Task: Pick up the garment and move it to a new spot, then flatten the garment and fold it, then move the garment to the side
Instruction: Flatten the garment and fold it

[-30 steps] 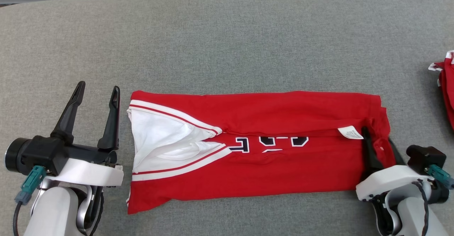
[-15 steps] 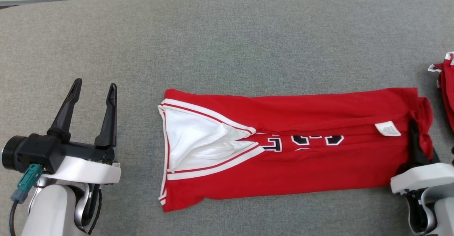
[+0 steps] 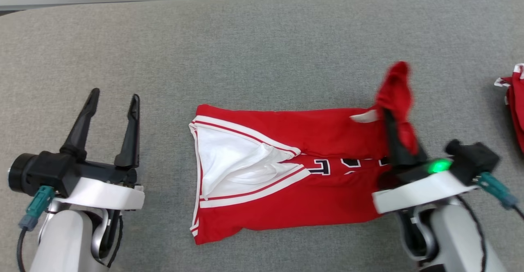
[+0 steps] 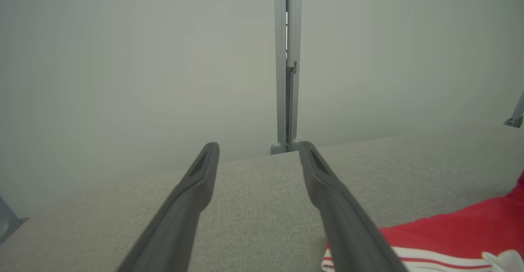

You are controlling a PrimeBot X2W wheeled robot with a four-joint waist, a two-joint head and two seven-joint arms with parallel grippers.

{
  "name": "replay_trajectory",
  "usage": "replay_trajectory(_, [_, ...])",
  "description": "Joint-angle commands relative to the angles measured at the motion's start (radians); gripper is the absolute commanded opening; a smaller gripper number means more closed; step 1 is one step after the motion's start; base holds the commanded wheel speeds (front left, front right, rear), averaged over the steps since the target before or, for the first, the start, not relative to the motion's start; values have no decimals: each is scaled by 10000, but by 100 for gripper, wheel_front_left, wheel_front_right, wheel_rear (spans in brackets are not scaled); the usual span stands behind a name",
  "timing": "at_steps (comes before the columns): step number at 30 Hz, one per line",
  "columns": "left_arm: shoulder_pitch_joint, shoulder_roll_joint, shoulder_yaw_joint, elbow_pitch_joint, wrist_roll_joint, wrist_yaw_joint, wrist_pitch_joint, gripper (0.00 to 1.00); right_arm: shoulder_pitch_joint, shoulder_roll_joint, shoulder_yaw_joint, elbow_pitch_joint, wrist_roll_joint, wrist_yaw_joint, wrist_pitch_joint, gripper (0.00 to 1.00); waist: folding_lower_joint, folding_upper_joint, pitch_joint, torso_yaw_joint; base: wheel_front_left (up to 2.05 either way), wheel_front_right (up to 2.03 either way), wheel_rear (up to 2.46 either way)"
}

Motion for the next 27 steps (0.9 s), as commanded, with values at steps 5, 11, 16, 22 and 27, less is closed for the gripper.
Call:
replay_trajectory(5, [-262,-218,-352,125,121,-64,-31,100,-700,-9,2413,29,1486,2,-58,0,0,0,-29,429,0,0,0])
replay_trajectory(11, [-417,-382,-809,285,171,-91,-31,100,-1530,-20,4315,638,2625,2,-95,0,0,0,-42,990,0,0,0])
replay_trajectory(16, [-515,-481,-1113,344,104,-77,-31,100,-1868,-12,4930,975,2917,2,-98,0,0,0,-7,1305,0,0,0])
replay_trajectory(22, [-633,-511,-1394,423,-24,-80,-31,100,-2301,-19,5843,1415,3378,3,-89,0,0,0,130,1450,0,0,0])
replay_trajectory(27, [-760,-472,-1601,455,-46,-81,-31,100,-2570,-13,6220,1801,3947,2,-87,100,0,0,269,1414,0,0,0])
